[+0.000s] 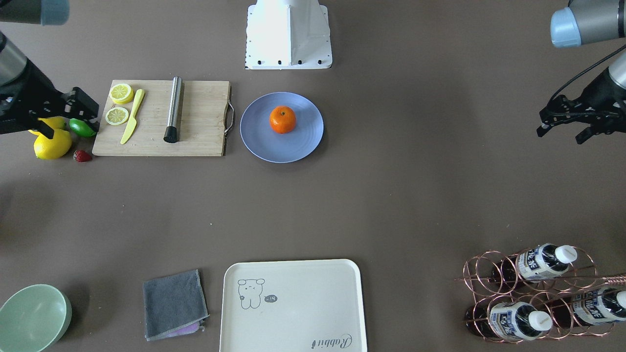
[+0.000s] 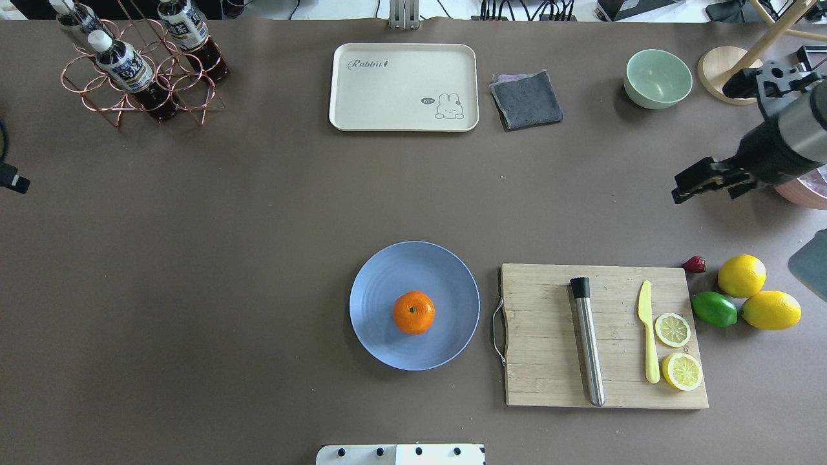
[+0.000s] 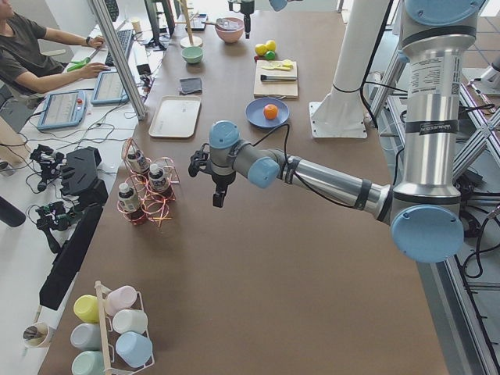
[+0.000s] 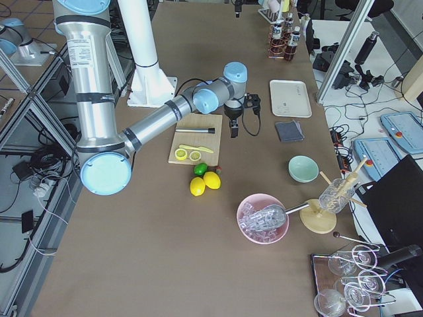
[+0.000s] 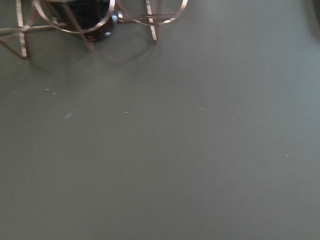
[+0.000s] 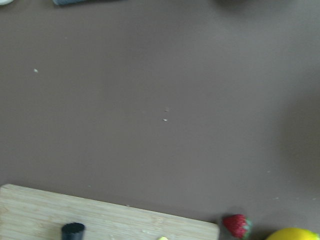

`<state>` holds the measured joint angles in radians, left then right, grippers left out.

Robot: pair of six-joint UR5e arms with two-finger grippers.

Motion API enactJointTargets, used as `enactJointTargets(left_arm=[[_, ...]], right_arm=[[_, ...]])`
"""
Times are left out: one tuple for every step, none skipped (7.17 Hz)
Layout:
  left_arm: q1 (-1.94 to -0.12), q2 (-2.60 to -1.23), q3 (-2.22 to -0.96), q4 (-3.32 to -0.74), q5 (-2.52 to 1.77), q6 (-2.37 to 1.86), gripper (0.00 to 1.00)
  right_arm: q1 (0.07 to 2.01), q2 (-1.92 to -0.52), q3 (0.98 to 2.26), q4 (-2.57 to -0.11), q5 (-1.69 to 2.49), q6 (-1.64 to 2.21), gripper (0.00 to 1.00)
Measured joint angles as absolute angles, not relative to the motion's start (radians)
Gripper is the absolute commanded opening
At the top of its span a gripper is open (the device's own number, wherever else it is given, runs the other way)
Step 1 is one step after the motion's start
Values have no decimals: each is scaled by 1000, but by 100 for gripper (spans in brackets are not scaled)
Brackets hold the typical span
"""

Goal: Pick orange to plate

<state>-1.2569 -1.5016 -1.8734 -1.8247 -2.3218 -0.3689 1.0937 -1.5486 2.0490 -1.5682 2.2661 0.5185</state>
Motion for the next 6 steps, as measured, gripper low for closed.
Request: enactJointTargets(left_arm=[[-1317, -1451, -1869, -1825, -2332, -299, 97], [-1370, -1414, -1866, -1827, -2334, -253, 97], [-1406, -1382, -1864, -1838, -2333, -208, 97], [-1429, -1354, -1863, -1856, -2331, -150, 97], [-1440, -1340, -1863, -1868, -2330, -118, 97], [-1446, -1335, -1863, -1872, -2329, -106, 97]], right_arm=[[1204, -1646, 2035, -1569, 2294, 312, 100], [1325, -1731, 2005, -1569, 2318, 103, 100], [1445, -1785, 1953, -1571, 2336, -91, 100], [1544, -1812, 1897, -1578, 2343, -242, 100], [1608, -1821, 1866, -1595, 2344, -326, 100], [1646, -1827, 1854, -1610, 2344, -369, 100]])
